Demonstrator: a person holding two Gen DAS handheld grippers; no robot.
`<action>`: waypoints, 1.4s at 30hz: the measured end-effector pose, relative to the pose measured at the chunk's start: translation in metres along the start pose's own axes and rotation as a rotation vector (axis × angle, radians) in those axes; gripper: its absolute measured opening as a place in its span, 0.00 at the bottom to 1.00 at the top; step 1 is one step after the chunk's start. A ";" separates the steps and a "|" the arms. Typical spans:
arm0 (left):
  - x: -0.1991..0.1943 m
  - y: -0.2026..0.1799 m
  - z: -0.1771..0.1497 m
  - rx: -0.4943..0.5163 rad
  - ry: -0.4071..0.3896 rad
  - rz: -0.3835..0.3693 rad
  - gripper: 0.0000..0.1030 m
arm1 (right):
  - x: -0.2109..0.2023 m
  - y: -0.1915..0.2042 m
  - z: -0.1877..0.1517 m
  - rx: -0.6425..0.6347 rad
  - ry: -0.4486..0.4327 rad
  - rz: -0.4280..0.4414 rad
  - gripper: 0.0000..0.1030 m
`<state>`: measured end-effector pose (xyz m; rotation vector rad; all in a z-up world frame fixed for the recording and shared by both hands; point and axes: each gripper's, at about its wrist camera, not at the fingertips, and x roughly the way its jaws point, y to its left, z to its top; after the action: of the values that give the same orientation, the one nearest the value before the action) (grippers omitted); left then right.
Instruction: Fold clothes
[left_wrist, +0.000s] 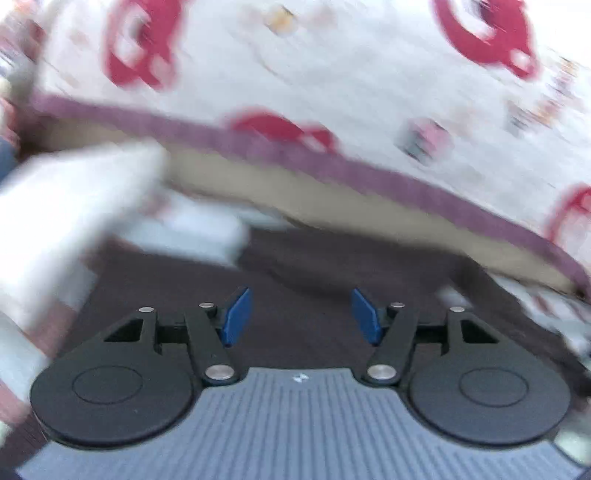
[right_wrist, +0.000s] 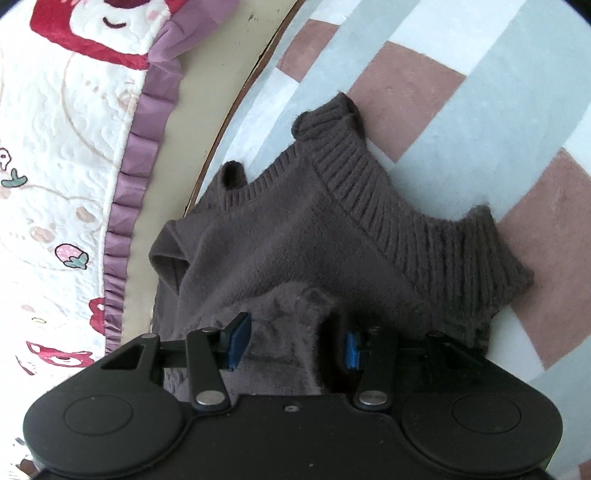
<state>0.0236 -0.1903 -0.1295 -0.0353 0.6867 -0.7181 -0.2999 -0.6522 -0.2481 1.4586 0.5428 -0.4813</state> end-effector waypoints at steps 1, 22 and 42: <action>0.000 -0.005 -0.008 0.002 0.039 -0.068 0.58 | 0.000 -0.001 0.001 0.015 0.004 0.005 0.53; 0.104 -0.197 -0.081 0.385 0.449 -0.684 0.65 | 0.021 0.051 -0.004 -0.651 0.457 -0.063 0.58; 0.024 -0.214 -0.112 0.662 0.591 -0.909 0.08 | -0.036 0.054 -0.024 -0.672 0.669 -0.175 0.16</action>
<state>-0.1567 -0.3464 -0.1756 0.5218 0.9628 -1.8505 -0.2965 -0.6257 -0.1842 0.8920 1.2358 0.0875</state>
